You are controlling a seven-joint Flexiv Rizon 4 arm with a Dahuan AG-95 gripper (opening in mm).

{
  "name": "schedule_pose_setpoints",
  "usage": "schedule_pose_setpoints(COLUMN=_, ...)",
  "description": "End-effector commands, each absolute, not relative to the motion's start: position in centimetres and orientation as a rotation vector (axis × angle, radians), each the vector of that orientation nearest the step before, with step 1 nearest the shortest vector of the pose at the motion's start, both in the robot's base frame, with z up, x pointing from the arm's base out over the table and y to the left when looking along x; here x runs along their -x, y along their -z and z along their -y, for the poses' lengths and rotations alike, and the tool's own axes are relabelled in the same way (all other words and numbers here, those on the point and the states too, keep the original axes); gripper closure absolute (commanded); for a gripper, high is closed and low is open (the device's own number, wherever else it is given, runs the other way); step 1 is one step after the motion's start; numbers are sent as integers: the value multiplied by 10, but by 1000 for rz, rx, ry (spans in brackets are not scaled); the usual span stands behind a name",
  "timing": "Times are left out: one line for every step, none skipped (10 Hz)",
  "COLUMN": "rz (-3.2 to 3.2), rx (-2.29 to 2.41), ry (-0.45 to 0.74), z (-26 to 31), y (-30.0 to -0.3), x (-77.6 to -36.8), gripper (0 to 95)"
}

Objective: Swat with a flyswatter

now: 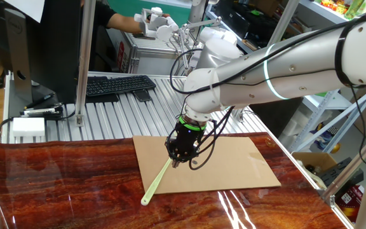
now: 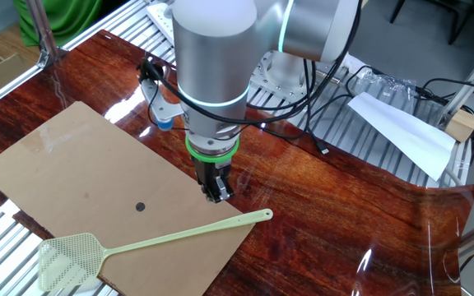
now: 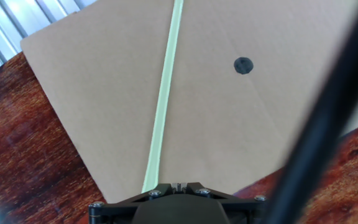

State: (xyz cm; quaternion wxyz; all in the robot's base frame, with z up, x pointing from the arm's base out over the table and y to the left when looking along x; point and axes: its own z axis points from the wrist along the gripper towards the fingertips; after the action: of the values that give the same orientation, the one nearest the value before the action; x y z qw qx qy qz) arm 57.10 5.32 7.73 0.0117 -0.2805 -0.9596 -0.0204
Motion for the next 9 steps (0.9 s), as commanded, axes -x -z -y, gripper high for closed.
schedule_pose_setpoints(rz=2983, rx=920, ry=49, z=-58, y=-71, x=-577, gripper=950)
schedule_pose_setpoints(rz=2978, rx=947, ry=38, z=-62, y=-67, x=-581, gripper=950)
schedule_pose_setpoints(rz=2969, rx=973, ry=41, z=-65, y=-65, x=-585, gripper=950)
schedule_pose_setpoints(rz=2960, rx=1003, ry=34, z=-69, y=-60, x=-591, gripper=950)
schedule_pose_setpoints(rz=2953, rx=1024, ry=32, z=-72, y=-57, x=-594, gripper=950)
schedule_pose_setpoints(rz=2942, rx=1053, ry=35, z=-74, y=-55, x=-597, gripper=950)
schedule_pose_setpoints(rz=2932, rx=1083, ry=35, z=-76, y=-53, x=-600, gripper=950)
schedule_pose_setpoints(rz=2923, rx=1103, ry=36, z=-77, y=-52, x=-601, gripper=950)
schedule_pose_setpoints(rz=2913, rx=1127, ry=36, z=-78, y=-49, x=-603, gripper=950)
